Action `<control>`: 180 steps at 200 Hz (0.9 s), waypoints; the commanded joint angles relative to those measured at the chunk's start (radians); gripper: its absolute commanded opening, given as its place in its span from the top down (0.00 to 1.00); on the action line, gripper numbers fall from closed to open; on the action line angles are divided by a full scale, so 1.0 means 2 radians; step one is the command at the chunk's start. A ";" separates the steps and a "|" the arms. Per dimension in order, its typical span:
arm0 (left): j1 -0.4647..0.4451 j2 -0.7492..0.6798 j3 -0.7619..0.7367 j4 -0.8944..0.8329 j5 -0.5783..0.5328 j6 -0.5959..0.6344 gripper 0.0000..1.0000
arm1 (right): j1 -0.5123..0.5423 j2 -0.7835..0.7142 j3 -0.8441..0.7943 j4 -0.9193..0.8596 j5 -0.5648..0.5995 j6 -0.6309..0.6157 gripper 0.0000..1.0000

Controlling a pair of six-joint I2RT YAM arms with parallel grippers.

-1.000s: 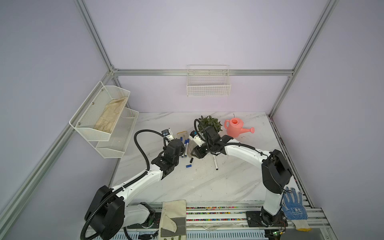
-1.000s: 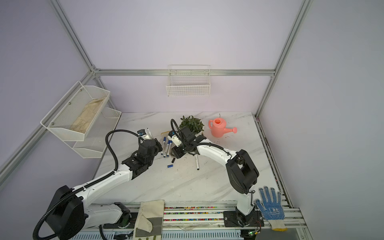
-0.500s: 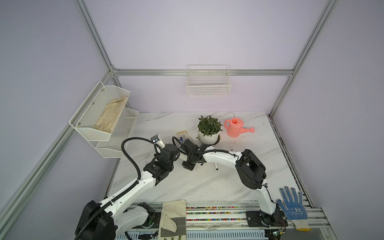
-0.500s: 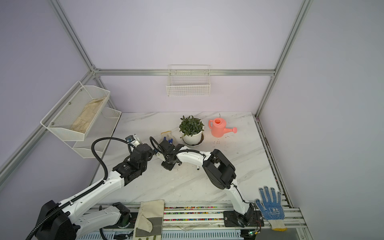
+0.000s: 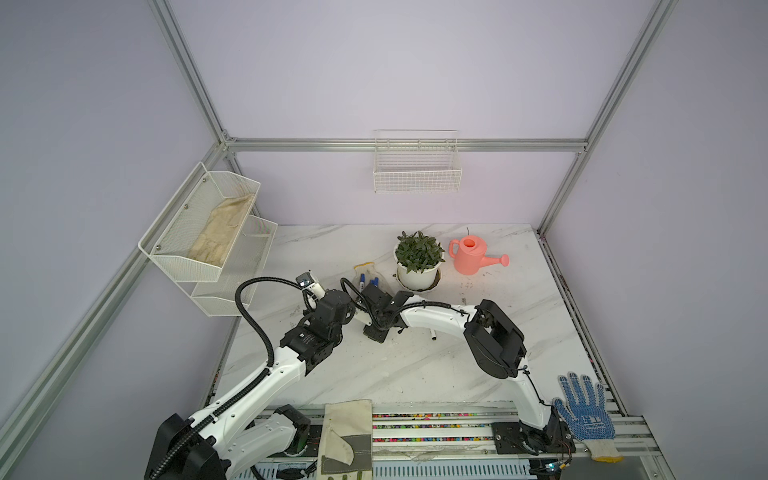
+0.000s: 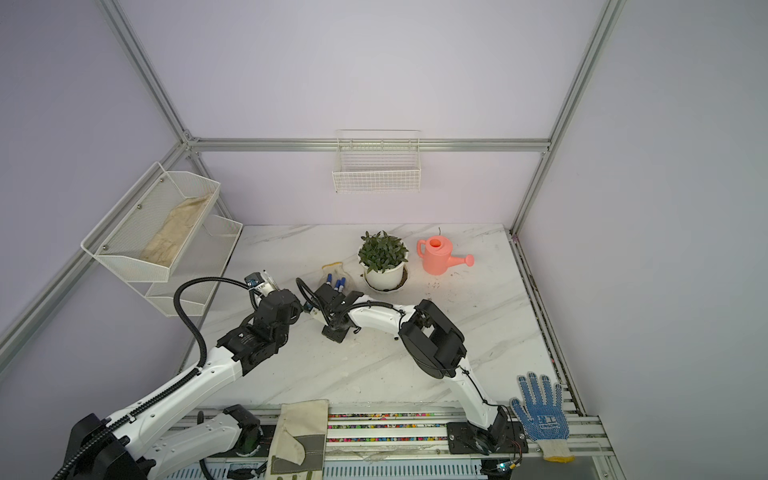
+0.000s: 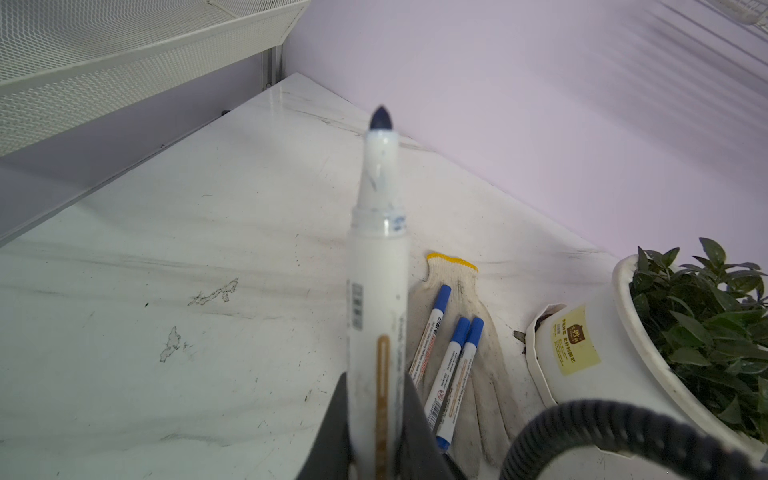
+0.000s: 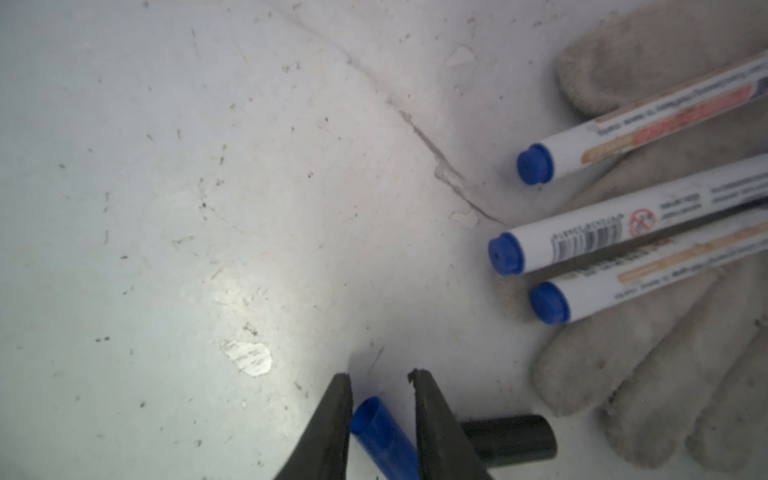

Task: Insert the pens into the pen caps
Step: 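Lower the right gripper to the loose blue cap while left holds the marker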

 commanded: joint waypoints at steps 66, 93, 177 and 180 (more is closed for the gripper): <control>0.003 0.041 -0.007 0.037 0.016 0.009 1.00 | -0.004 -0.118 -0.142 -0.027 0.071 0.029 0.70; 0.003 0.058 0.004 0.044 0.028 0.010 1.00 | -0.024 -0.140 -0.165 -0.016 0.079 0.051 0.63; 0.003 0.047 -0.010 0.043 0.024 0.007 1.00 | -0.019 -0.156 -0.176 -0.033 -0.020 -0.014 0.48; 0.003 0.046 -0.011 0.042 0.024 0.007 1.00 | -0.018 -0.156 -0.174 -0.035 -0.023 -0.019 0.47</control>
